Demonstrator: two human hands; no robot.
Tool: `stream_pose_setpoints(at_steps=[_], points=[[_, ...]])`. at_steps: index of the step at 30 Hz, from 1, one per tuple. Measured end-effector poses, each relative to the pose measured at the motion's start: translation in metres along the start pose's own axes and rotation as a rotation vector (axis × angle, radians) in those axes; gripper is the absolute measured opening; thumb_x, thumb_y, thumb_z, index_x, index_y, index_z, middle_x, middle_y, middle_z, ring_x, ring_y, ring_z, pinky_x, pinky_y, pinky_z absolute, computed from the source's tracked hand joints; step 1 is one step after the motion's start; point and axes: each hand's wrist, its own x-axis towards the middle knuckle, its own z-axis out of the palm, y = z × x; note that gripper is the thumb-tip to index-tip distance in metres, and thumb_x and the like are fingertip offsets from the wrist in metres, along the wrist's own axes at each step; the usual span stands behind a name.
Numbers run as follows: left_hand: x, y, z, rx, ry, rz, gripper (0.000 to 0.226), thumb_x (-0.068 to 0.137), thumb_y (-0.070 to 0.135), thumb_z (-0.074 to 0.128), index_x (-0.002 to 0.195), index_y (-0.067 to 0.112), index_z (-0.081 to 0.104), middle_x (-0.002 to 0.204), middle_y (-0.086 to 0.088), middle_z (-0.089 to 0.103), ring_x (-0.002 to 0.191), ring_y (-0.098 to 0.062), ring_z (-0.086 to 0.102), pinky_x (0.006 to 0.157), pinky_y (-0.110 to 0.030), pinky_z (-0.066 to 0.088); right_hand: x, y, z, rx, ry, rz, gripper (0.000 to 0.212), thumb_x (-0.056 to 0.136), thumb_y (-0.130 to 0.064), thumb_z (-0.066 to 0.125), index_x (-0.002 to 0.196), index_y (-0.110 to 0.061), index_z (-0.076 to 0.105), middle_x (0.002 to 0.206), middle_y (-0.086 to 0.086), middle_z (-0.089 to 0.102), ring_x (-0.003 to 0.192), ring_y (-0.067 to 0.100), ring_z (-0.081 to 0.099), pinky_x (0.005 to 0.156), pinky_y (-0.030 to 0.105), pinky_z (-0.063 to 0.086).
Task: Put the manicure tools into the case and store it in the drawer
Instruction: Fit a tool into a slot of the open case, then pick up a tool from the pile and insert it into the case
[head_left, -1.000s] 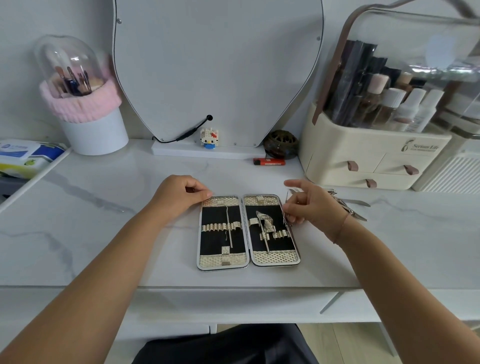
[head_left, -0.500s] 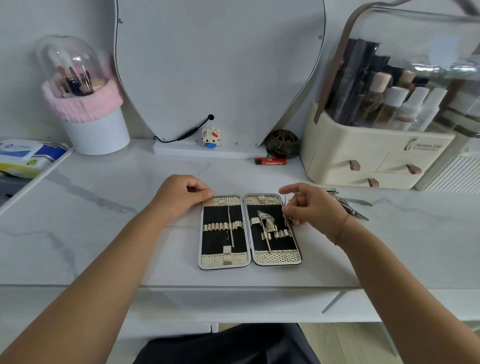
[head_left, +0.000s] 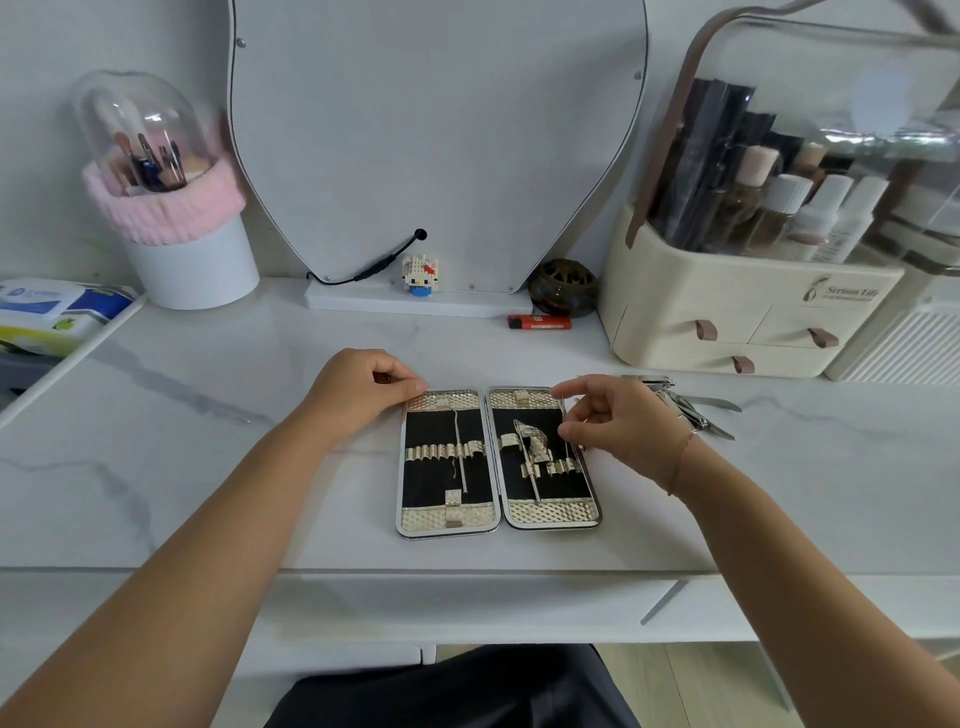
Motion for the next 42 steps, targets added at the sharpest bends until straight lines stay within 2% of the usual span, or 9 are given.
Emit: stream_pose_setpoints(at_steps=[5,13,19,21,25,28,30,33,42], points=[[-0.001,0.0,0.0,0.003,0.003,0.002,0.007,0.075,0.025,0.075,0.07,0.028,0.071,0.076,0.011,0.069,0.072,-0.004,0.058,0.068,-0.018,0.041,-0.002,-0.001,0.0,-0.131,-0.042,-0.003,0.029,0.078,-0.011,0.071,0.107,-0.016,0.066,0.071,-0.009,0.055,0.051,-0.006,0.049,0.056,0.006,0.04],[-0.002,0.002,-0.001,0.008,0.011,0.001,0.01,0.074,0.025,0.076,0.068,0.029,0.07,0.077,0.009,0.069,0.073,-0.006,0.059,0.071,-0.021,0.043,-0.006,0.0,-0.001,-0.19,-0.048,-0.019,0.027,0.078,-0.014,0.072,0.105,-0.016,0.069,0.071,-0.009,0.055,0.053,-0.006,0.048,0.056,0.007,0.04],[-0.001,0.0,0.0,0.001,0.016,-0.013,0.006,0.074,0.025,0.076,0.071,0.026,0.071,0.077,0.008,0.07,0.074,-0.007,0.06,0.071,-0.022,0.044,-0.009,0.005,0.0,-0.095,-0.031,-0.038,0.022,0.079,-0.012,0.071,0.101,-0.019,0.07,0.073,-0.005,0.058,0.056,-0.003,0.049,0.061,0.01,0.042],[-0.001,-0.001,0.0,0.001,0.016,-0.017,0.005,0.074,0.026,0.076,0.071,0.025,0.071,0.077,0.008,0.071,0.074,-0.007,0.06,0.071,-0.021,0.044,-0.012,0.008,-0.005,-0.007,0.057,-0.039,0.018,0.081,-0.012,0.069,0.098,-0.018,0.071,0.075,0.0,0.064,0.063,0.003,0.053,0.066,0.017,0.046],[0.0,-0.001,0.0,-0.004,0.012,-0.022,0.005,0.074,0.025,0.076,0.071,0.025,0.072,0.077,0.009,0.07,0.073,-0.006,0.06,0.069,-0.021,0.043,-0.014,0.015,-0.027,0.07,0.353,0.022,0.015,0.085,-0.005,0.062,0.089,-0.016,0.072,0.065,-0.006,0.063,0.049,-0.001,0.05,0.06,0.014,0.046],[0.0,0.0,0.0,-0.005,0.006,-0.023,0.005,0.074,0.025,0.076,0.072,0.024,0.072,0.076,0.008,0.07,0.072,-0.006,0.059,0.069,-0.02,0.042,-0.012,0.021,-0.036,-0.055,0.415,0.048,0.013,0.084,-0.01,0.064,0.084,-0.021,0.072,0.061,-0.01,0.061,0.047,-0.002,0.051,0.052,0.005,0.039],[-0.001,0.0,0.0,-0.001,0.013,-0.023,0.005,0.075,0.024,0.076,0.072,0.024,0.072,0.077,0.007,0.07,0.072,-0.007,0.059,0.069,-0.021,0.043,-0.009,0.022,-0.034,-0.184,0.385,0.071,0.008,0.081,-0.016,0.068,0.081,-0.023,0.071,0.064,-0.013,0.061,0.052,-0.005,0.054,0.052,0.005,0.038],[-0.002,0.002,0.0,0.001,0.013,-0.021,0.006,0.075,0.024,0.075,0.071,0.025,0.071,0.077,0.007,0.07,0.072,-0.008,0.059,0.07,-0.022,0.043,-0.002,0.023,-0.025,-0.351,0.256,0.123,0.006,0.075,-0.025,0.074,0.077,-0.02,0.071,0.065,-0.006,0.058,0.06,0.005,0.05,0.055,0.016,0.038],[-0.004,0.004,-0.001,-0.007,0.0,-0.008,0.009,0.076,0.023,0.075,0.069,0.028,0.07,0.078,0.006,0.07,0.076,-0.011,0.06,0.076,-0.028,0.045,0.006,0.008,-0.027,-0.461,0.093,0.232,0.012,0.079,-0.025,0.07,0.071,-0.015,0.071,0.055,-0.006,0.057,0.058,0.01,0.05,0.066,0.026,0.044]])
